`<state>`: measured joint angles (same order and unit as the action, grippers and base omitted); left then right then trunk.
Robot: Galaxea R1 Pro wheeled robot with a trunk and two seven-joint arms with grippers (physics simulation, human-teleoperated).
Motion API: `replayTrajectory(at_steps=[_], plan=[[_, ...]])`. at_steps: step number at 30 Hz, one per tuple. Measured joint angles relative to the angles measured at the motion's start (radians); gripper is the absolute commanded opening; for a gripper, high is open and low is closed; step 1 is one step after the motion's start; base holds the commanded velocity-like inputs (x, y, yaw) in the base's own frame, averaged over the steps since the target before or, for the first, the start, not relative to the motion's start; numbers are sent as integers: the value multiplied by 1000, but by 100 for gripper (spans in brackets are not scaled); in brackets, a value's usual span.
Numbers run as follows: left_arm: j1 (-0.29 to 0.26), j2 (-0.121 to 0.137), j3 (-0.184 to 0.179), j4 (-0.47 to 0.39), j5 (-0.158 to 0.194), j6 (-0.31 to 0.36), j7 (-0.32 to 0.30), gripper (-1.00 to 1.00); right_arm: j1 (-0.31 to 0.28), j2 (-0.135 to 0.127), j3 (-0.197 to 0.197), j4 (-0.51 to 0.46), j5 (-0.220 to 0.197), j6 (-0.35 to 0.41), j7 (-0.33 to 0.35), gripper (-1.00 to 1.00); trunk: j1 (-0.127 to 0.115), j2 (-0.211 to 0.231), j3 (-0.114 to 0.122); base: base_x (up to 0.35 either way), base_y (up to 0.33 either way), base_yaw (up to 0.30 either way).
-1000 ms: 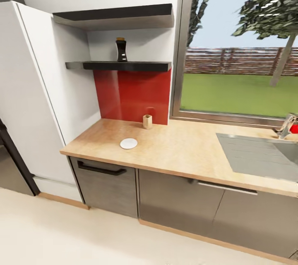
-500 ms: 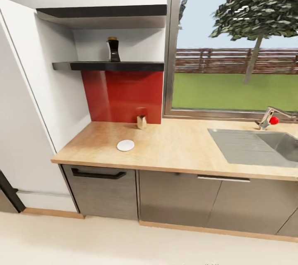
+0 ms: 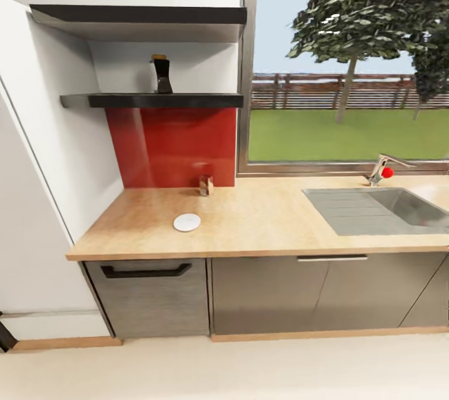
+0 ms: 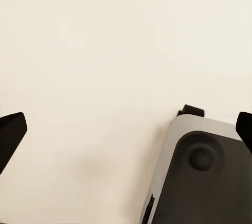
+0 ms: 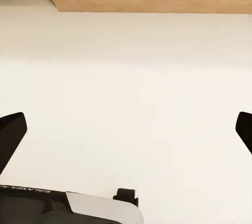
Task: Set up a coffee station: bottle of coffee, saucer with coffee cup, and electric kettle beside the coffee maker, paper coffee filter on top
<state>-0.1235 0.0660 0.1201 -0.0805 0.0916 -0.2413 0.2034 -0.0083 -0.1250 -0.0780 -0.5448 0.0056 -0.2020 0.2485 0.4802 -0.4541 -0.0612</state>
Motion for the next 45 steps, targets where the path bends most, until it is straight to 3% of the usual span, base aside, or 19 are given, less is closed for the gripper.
replayTrajectory(at_steps=[8,25,29,30,32,38,41,45], plan=[[0,0,0,0,0,0,0,100,0,0,1,0,1,-1,2,100,0,0,0,0,293,-25],[-3,11,-12,-17,-12,-1,-1,100,0,0,-2,-3,0,-1,0,100,0,0,0,0,11,0],[-4,8,-12,-54,-15,-81,-1,100,0,0,-2,-2,0,-1,0,100,0,0,0,0,0,0],[-5,5,-12,-87,-29,-156,-1,100,0,0,-2,-1,0,-1,0,100,0,0,0,0,0,0],[-5,2,-10,-145,-45,-242,-1,100,0,0,-2,0,0,-2,0,100,0,0,0,0,0,0],[-5,-2,0,-338,-49,-425,1,100,0,1,-1,2,1,-2,0,100,0,0,0,0,0,0],[-6,-14,1,-479,-46,-477,8,100,0,1,0,3,1,-3,0,100,0,0,0,0,0,0],[-11,-34,-2,-678,-45,-496,11,100,0,2,0,3,1,-3,-1,100,0,0,0,0,0,0]])
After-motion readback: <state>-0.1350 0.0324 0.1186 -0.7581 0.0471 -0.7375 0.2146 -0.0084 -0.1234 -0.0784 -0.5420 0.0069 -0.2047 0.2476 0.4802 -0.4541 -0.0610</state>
